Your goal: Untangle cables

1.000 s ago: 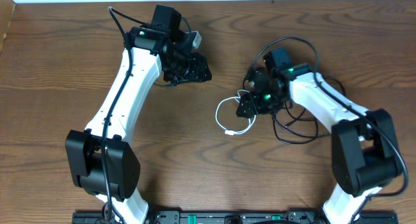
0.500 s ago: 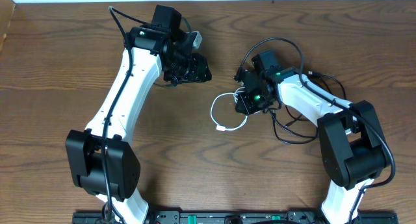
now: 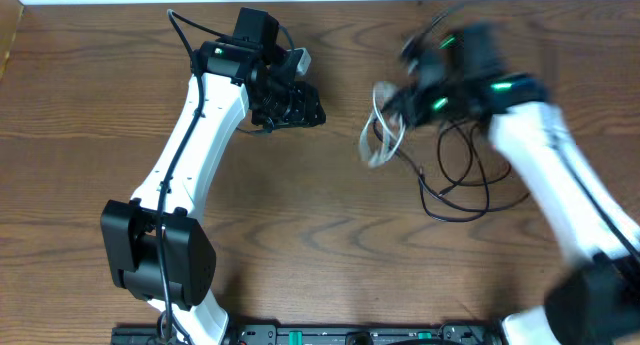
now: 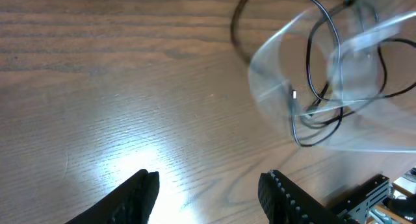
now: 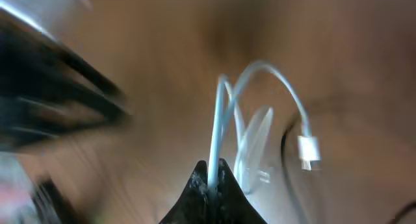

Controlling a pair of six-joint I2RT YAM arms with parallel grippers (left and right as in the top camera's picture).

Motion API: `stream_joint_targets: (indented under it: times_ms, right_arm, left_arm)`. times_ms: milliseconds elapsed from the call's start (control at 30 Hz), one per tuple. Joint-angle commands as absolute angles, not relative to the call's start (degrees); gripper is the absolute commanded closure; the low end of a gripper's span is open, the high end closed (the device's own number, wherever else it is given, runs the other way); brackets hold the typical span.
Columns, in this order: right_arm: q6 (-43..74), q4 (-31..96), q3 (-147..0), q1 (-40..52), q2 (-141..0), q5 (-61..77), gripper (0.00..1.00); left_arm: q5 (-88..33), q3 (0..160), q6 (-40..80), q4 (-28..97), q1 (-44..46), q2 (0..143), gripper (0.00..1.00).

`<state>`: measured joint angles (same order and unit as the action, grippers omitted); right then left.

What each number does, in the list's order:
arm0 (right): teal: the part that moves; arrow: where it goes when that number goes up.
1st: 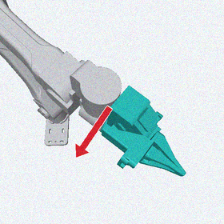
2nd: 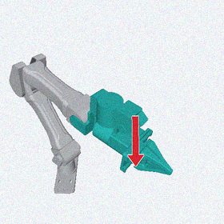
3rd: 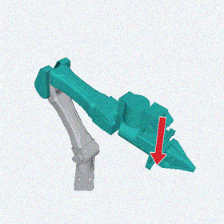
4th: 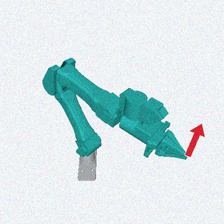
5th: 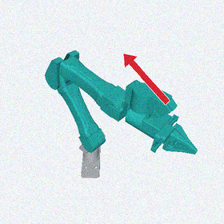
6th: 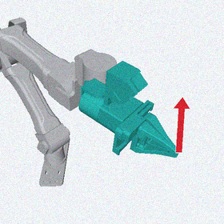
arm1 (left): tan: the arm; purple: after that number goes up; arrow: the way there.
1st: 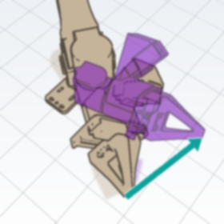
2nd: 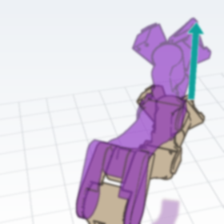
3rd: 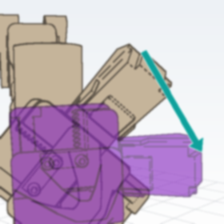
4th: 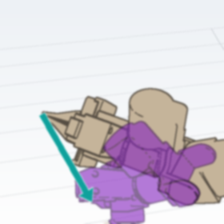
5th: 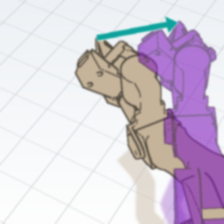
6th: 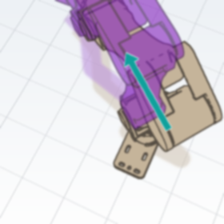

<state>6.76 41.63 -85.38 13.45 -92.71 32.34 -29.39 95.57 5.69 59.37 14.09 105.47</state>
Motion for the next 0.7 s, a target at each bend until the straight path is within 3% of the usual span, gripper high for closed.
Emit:
stream_joint_targets:
  times_ms: [0,333,667]
  right_arm:
    - [12.53,41.56,-90.56,8.47,-85.56,34.41,0.99]
    - [16.29,40.49,-93.8,-10.79,-81.69,19.38,0.99]
    - [18.85,33.41,-94.02,-26.09,-97.6,15.22,0.99]
  left_arm:
    - [-28.82,95.46,4.49,59.53,14.04,104.79,0.45]
    - [-28.84,95.46,4.51,59.55,14.09,104.79,0.45]
    - [-28.84,95.46,4.51,59.53,14.22,104.79,0.45]
